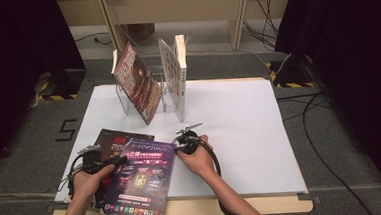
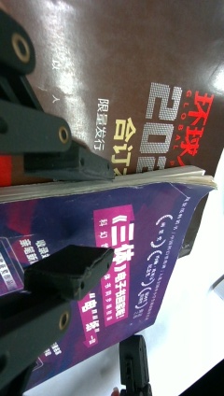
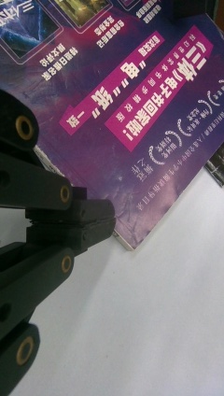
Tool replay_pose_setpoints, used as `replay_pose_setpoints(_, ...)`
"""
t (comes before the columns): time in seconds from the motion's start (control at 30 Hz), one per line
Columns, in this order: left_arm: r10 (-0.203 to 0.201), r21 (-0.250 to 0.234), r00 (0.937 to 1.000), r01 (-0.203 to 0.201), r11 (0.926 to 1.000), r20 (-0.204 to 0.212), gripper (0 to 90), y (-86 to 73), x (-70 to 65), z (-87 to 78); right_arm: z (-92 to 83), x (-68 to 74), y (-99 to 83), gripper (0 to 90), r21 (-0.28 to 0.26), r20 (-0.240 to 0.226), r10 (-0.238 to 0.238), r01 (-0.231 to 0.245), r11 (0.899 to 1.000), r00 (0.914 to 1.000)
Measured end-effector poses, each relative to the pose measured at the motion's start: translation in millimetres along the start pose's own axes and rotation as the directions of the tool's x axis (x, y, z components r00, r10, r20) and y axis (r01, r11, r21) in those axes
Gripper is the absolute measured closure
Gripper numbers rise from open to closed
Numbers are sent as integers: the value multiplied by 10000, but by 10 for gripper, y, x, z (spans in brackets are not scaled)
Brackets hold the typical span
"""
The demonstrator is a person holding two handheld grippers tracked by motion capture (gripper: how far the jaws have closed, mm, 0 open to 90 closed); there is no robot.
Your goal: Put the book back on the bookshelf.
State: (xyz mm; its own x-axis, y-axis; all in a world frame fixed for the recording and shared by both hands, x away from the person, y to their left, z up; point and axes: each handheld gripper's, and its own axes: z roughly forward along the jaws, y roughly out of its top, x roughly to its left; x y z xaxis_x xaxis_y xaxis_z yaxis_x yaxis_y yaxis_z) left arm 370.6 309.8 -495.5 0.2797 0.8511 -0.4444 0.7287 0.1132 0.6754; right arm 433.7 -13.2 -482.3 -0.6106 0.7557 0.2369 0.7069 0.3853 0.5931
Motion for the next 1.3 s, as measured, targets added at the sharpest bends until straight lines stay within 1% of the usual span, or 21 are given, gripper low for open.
replay_pose_setpoints(0.07, 79, 20, 9999, -78, 10000, -79, 530, 2, -12, 2, -3, 0, -7, 871, -48, 27, -22, 22, 10000, 10000)
replay_pose_setpoints(0.13, 65, 18, 9999, -65, 10000, -95, 531, 2, -12, 1, -21, -2, -10, 815, -60, -10, -33, 33, 10000, 10000)
replay_pose_setpoints(0.2, 77, 27, 9999, -77, 10000, -110, 536, 3, -12, 1, -41, 9, -28, 801, 15, -310, 288, -288, 9996, 9991)
replay_pose_setpoints(0.3, 126, 104, 9997, -123, 9999, -212, 540, 12, -22, 2, -53, 20, -53, 790, 152, -440, 111, -104, 9998, 9990)
replay_pose_setpoints(0.33, 118, 137, 9996, -115, 9998, -240, 546, 17, -24, 4, -56, 27, -57, 786, 180, -487, 178, -170, 9997, 9987)
replay_pose_setpoints(0.37, 84, 162, 9997, -80, 9998, -248, 548, 21, -24, 4, -56, 25, -54, 782, 191, -481, 109, -100, 9998, 9988)
replay_pose_setpoints(0.43, 82, 208, 9996, -76, 9998, -259, 554, 28, -24, 5, -55, 14, -43, 774, 249, -538, 327, -314, 9992, 9980)
replay_pose_setpoints(0.47, 8, 192, 9997, -4, 9998, -230, 555, 27, -22, 5, -55, 8, -43, 774, 264, -575, 369, -354, 9990, 9977)
replay_pose_setpoints(0.57, -428, 145, 9991, 429, 9990, -58, 576, 29, 14, 0, -55, 2, -61, 777, 207, -643, 647, -635, 9978, 9958)
replay_pose_setpoints(0.6, -547, 161, 9985, 546, 9984, 0, 587, 31, 23, -2, -54, 7, -66, 782, 146, -582, 548, -540, 9984, 9968)
replay_pose_setpoints(0.63, -640, 168, 9979, 639, 9978, 45, 590, 32, 29, -2, -54, 15, -65, 791, 144, -593, 581, -573, 9983, 9965)
replay_pose_setpoints(0.7, -624, 189, 9981, 624, 9979, 10, 594, 35, 16, 1, -53, 23, -63, 800, 156, -568, 550, -542, 9984, 9969)
replay_pose_setpoints(0.77, -562, 196, 9983, 564, 9982, -126, 594, 35, -9, 1, -53, 25, -62, 798, 169, -557, 554, -545, 9984, 9969)
replay_pose_setpoints(0.83, -614, 138, 9980, 616, 9980, -141, 611, 47, -22, -15, -53, 18, -66, 797, 149, -626, 628, -619, 9980, 9961)
replay_pose_setpoints(0.93, -721, 19, 9974, 721, 9974, 23, 633, 67, -32, -49, -53, 14, -74, 796, 98, -617, 608, -603, 9981, 9962)
replay_pose_setpoints(1.0, -848, -131, 9958, 853, 9963, 341, 646, 76, -44, -70, -53, 15, -74, 797, 92, -610, 589, -585, 9982, 9964)
replay_pose_setpoints(1.03, -859, -136, 9955, 865, 9962, 406, 651, 79, -45, -77, -53, 16, -74, 797, 95, -607, 595, -590, 9982, 9964)
replay_pose_setpoints(1.17, -870, -87, 9953, 875, 9961, 434, 653, 70, -43, -71, -53, 18, -74, 796, 98, -591, 596, -591, 9982, 9965)
replay_pose_setpoints(1.23, -1012, -67, 9924, 1019, 9948, 704, 656, 69, -42, -76, -53, 21, -78, 796, 67, -577, 613, -610, 9981, 9965)
replay_pose_setpoints(1.3, -942, -12, 9925, 946, 9955, 781, 656, 72, -48, -78, -53, 21, -77, 796, 84, -575, 637, -633, 9980, 9963)
